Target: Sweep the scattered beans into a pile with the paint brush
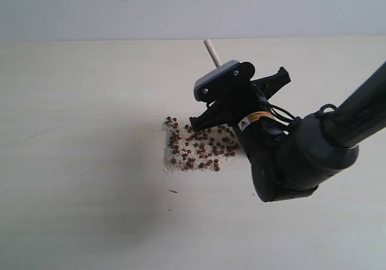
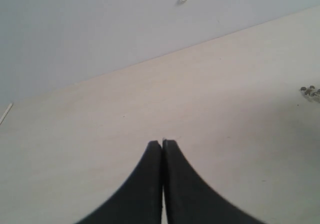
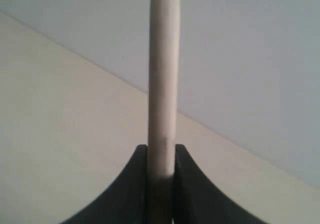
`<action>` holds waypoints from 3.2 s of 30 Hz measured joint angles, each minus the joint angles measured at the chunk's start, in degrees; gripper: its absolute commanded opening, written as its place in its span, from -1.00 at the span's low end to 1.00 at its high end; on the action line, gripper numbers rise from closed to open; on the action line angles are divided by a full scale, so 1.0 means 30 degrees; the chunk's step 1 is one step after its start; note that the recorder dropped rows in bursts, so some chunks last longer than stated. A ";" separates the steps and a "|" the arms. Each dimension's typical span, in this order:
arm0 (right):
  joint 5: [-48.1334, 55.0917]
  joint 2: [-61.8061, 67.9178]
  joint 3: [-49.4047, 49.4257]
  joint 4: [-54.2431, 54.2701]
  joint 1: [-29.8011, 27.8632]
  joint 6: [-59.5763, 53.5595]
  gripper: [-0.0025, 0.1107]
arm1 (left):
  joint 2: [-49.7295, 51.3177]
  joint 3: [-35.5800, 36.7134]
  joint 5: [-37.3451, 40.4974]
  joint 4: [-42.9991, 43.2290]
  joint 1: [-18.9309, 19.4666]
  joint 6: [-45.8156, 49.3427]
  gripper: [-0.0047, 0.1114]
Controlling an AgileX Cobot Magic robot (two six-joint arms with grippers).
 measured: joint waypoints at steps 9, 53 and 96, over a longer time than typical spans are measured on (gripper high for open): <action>0.2992 0.0000 -0.2493 0.2360 0.0983 -0.0075 -0.96 | 0.0000 0.0000 0.0000 0.0000 0.0000 0.0000 -0.92; 0.4818 0.0994 -0.4610 -0.6014 -0.0442 0.5589 -0.96 | 0.0000 0.0000 0.0000 0.0000 0.0000 0.0000 -0.92; 0.3096 -0.0197 -0.5547 1.5477 0.5293 -0.5850 -0.96 | 0.0000 0.0000 0.0000 0.0000 0.0000 0.0000 -0.92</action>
